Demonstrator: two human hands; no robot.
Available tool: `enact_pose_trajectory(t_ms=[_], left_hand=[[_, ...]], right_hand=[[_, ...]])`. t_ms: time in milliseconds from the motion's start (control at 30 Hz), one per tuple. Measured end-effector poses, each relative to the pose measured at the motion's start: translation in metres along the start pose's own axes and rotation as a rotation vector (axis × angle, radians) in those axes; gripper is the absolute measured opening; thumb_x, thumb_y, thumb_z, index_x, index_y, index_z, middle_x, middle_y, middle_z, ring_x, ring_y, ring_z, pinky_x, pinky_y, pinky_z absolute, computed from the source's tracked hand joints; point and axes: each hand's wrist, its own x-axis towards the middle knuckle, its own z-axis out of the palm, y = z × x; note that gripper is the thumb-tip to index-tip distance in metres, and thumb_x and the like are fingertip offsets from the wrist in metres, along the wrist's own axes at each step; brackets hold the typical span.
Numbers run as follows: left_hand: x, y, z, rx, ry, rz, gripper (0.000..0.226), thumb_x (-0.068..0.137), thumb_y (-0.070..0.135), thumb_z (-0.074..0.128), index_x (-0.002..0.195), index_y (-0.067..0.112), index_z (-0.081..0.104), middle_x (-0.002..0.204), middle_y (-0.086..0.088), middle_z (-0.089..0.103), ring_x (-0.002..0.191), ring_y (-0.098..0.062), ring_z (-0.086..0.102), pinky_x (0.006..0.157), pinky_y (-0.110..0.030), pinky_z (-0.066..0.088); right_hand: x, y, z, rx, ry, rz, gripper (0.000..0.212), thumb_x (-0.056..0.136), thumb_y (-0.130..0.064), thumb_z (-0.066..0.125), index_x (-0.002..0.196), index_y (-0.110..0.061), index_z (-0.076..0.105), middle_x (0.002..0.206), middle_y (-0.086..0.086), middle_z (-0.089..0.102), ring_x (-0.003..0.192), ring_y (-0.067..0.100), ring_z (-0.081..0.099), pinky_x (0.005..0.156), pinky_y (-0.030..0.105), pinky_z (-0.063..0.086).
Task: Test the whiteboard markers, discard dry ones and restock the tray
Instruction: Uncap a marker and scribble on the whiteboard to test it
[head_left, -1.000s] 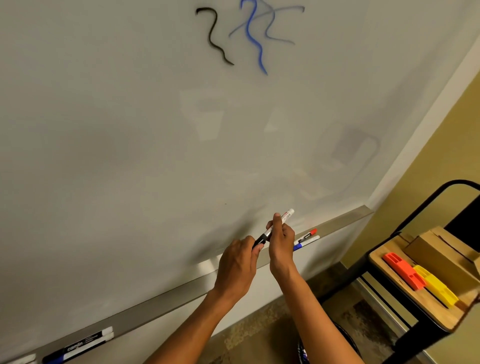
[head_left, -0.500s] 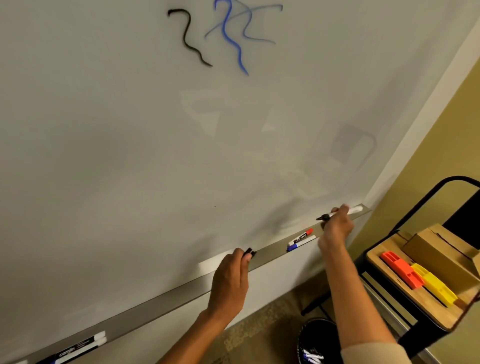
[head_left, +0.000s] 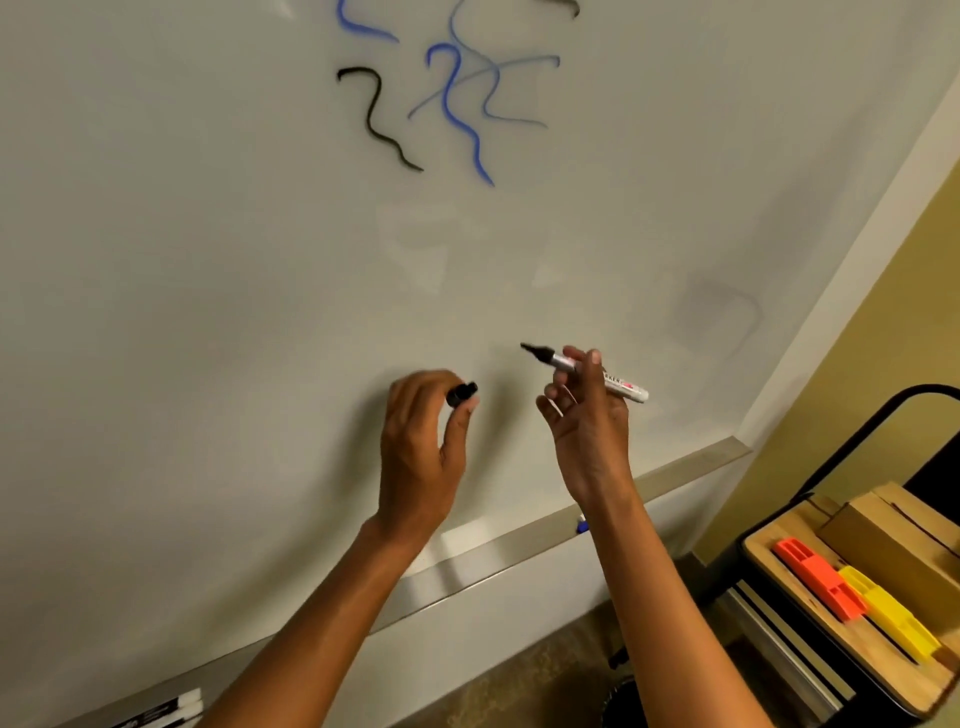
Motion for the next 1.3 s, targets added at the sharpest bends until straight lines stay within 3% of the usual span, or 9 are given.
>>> enact_pose_trajectory(t_ms=[133,267,400,500,700,833,1067,1167,1300], left_hand=[[0.043,0.003,-0.023,0.085,0.136,0.133,0.009,0.094,0.006,0.061,0.094,-0.002,0.064,0.116,-0.016,0.063,0.116,-0.032,0.055,0.097,-0.047,0.045],[0.072,-0.001,-0.038,0.194,0.204,0.194,0.008,0.096,0.008,0.061,0.096,0.002,0.066,0.138,-0.021,0.052,0.137,-0.039,0.037,0.108,-0.065,0.028],[0.088,-0.012,-0.044,0.31,0.214,0.188,0.014,0.098,0.017,0.059,0.099,0.008,0.07,0.148,-0.023,0.04,0.144,-0.041,0.025,0.117,-0.063,0.012],[0.092,-0.024,-0.043,0.436,0.203,0.199,0.017,0.098,0.025,0.059,0.098,0.013,0.071,0.149,-0.022,0.039,0.143,-0.042,0.026,0.117,-0.062,0.011],[0.094,-0.041,-0.032,0.677,0.252,0.264,0.01,0.096,0.029,0.064,0.097,0.025,0.074,0.147,-0.012,0.046,0.14,-0.04,0.036,0.111,-0.066,0.02],[0.094,-0.046,-0.026,0.732,0.314,0.293,0.008,0.094,0.027,0.067,0.097,0.027,0.074,0.144,-0.011,0.049,0.136,-0.04,0.042,0.108,-0.066,0.027],[0.094,-0.048,-0.022,0.735,0.371,0.333,0.007,0.093,0.027,0.069,0.094,0.029,0.075,0.141,-0.01,0.052,0.133,-0.04,0.045,0.106,-0.066,0.029],[0.094,-0.047,-0.022,0.741,0.38,0.343,0.006,0.092,0.027,0.07,0.091,0.029,0.076,0.14,-0.01,0.053,0.133,-0.039,0.045,0.106,-0.066,0.03],[0.093,-0.044,-0.023,0.721,0.369,0.331,0.007,0.093,0.028,0.069,0.088,0.028,0.075,0.141,-0.01,0.053,0.135,-0.039,0.043,0.107,-0.066,0.028]], right_hand=[[-0.003,-0.021,0.045,-0.041,-0.158,-0.139,0.025,0.096,-0.024,0.062,0.117,-0.012,0.068,0.104,0.012,0.069,0.09,0.02,0.065,0.087,0.036,0.052],[-0.006,-0.035,0.083,-0.22,-0.264,-0.345,0.026,0.1,-0.021,0.056,0.124,-0.014,0.066,0.116,0.014,0.072,0.105,0.026,0.07,0.095,0.038,0.052],[-0.005,-0.041,0.114,-0.298,-0.289,-0.464,0.026,0.102,-0.021,0.053,0.124,-0.02,0.066,0.121,0.0,0.072,0.114,0.02,0.068,0.105,0.037,0.049],[0.0,-0.041,0.128,-0.337,-0.293,-0.542,0.03,0.103,-0.016,0.052,0.129,-0.008,0.064,0.126,0.004,0.07,0.117,0.02,0.066,0.103,0.028,0.049],[0.017,-0.031,0.14,-0.485,-0.267,-0.727,0.033,0.101,-0.016,0.056,0.133,-0.008,0.062,0.129,0.003,0.068,0.12,0.021,0.063,0.103,0.047,0.05],[0.027,-0.028,0.139,-0.524,-0.214,-0.835,0.031,0.1,-0.015,0.057,0.129,-0.007,0.065,0.123,0.002,0.07,0.114,0.022,0.066,0.098,0.045,0.053],[0.031,-0.01,0.12,-0.529,-0.148,-0.859,0.028,0.098,-0.01,0.059,0.123,-0.002,0.067,0.114,0.006,0.073,0.104,0.027,0.068,0.091,0.04,0.055],[0.032,-0.01,0.108,-0.486,-0.075,-0.81,0.026,0.098,-0.008,0.058,0.122,-0.002,0.068,0.112,0.009,0.073,0.105,0.03,0.068,0.091,0.044,0.055],[0.026,-0.009,0.091,-0.561,-0.124,-0.781,0.025,0.098,-0.009,0.059,0.121,-0.007,0.07,0.11,0.004,0.074,0.103,0.029,0.069,0.09,0.048,0.055]])
